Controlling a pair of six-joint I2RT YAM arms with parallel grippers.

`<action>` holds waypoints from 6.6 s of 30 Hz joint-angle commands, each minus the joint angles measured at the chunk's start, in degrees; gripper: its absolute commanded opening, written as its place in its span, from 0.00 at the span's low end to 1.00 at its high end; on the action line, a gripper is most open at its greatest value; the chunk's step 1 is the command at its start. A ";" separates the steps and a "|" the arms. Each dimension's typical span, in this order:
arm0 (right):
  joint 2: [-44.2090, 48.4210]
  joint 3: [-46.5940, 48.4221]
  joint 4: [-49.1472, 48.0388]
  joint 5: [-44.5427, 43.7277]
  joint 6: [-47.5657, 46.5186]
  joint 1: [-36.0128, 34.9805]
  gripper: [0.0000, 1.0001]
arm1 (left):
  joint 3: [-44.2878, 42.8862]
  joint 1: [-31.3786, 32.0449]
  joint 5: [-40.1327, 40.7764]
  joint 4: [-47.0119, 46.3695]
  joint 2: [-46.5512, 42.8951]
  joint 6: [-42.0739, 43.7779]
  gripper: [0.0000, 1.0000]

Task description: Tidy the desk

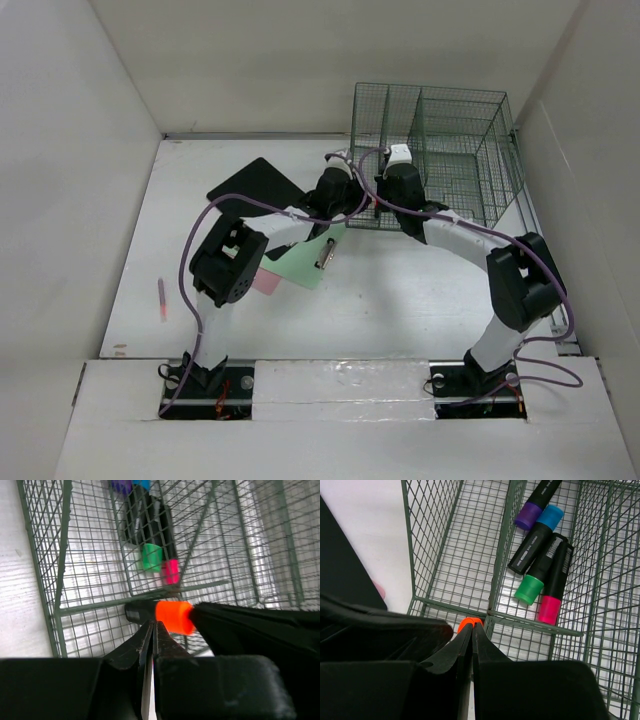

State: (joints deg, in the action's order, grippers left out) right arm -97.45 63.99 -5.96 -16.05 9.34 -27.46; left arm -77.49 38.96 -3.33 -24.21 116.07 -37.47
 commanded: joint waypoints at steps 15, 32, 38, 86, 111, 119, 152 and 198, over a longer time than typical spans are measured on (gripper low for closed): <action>3.76 -1.85 4.20 1.99 0.50 -1.36 0.33 | -5.30 -0.73 -0.71 -2.60 5.83 1.44 0.00; 4.90 -4.39 3.32 1.46 1.12 -4.35 0.35 | -0.64 -0.20 -7.12 -7.34 5.04 -1.37 0.00; 5.96 -6.59 3.41 1.29 1.46 -4.97 0.40 | 0.94 0.42 -7.92 -8.40 5.48 -1.72 0.00; 2.28 -1.42 4.98 -17.25 22.21 -9.45 0.38 | 1.56 -0.11 -10.55 -11.12 5.83 -1.72 0.00; -1.43 -1.41 7.63 -20.07 22.74 -9.98 0.24 | 0.85 -1.25 -11.26 -11.21 6.18 -1.99 0.00; 2.52 -2.02 6.57 -20.24 20.81 -9.98 0.12 | 1.56 -1.78 -11.08 -11.13 4.52 -2.08 0.00; 0.01 21.60 1.11 -14.47 0.06 3.21 0.51 | 35.73 -10.66 -6.88 -22.99 -34.49 -7.09 0.47; 23.36 -17.31 -4.76 1.20 5.16 -14.55 0.59 | 22.57 -14.26 -1.32 11.90 -17.20 26.57 0.54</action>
State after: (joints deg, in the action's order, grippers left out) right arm -75.33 46.89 -6.35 -15.18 14.79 -42.06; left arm -52.31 25.02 -3.18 -12.64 98.26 -12.58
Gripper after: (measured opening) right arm 0.588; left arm 0.539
